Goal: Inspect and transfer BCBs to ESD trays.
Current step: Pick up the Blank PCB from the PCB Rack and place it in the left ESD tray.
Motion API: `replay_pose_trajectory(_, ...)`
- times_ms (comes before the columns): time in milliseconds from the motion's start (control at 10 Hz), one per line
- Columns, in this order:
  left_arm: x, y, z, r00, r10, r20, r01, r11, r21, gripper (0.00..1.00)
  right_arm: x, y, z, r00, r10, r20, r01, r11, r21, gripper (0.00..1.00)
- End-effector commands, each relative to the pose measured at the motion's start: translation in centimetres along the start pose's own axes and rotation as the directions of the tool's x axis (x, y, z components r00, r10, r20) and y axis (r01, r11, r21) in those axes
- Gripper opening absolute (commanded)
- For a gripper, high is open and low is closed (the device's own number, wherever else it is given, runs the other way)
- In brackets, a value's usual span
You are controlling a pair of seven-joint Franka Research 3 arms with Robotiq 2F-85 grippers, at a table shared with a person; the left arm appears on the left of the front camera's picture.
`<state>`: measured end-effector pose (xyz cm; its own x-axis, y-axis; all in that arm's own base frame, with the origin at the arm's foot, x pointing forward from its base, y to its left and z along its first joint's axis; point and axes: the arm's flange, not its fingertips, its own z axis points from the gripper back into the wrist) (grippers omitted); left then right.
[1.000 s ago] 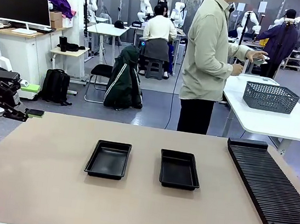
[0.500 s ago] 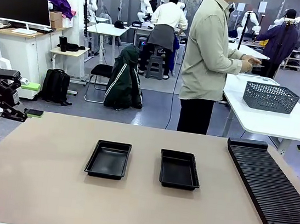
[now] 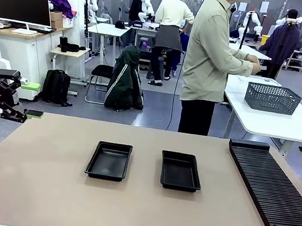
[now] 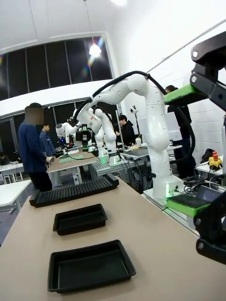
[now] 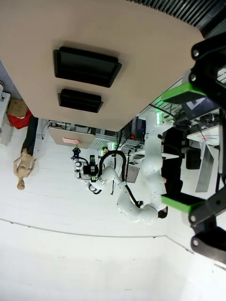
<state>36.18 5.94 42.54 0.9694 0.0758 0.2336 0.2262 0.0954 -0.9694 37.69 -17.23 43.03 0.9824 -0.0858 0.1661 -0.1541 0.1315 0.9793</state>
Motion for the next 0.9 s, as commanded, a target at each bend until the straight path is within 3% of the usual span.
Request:
replay_pose_trajectory(0,0.0,-0.2,0.2,1.0,0.016,0.003,-0.016,1.0,-0.016,1.0,0.0,0.0,0.0,1.0,0.0,0.0,0.0,1.0,0.0,1.0)
replay_pose_trajectory(400,0.1,0.3,1.0,0.999,0.043,0.011,-0.043,0.997,-0.067,1.0,-0.1,0.1,-0.4,0.987,-0.149,0.065,0.145,0.988,0.06,1.0)
replay_pose_trajectory(600,0.3,0.3,1.2,0.999,0.044,0.01,-0.043,0.996,-0.076,1.0,-0.2,0.2,-0.5,0.989,-0.13,0.074,0.126,0.99,0.059,1.0)
replay_pose_trajectory(800,-0.1,0.6,0.7,0.999,0.037,0.003,-0.036,0.998,-0.046,1.0,0.0,-0.3,-0.2,0.992,-0.126,0.029,0.125,0.991,0.039,1.0)
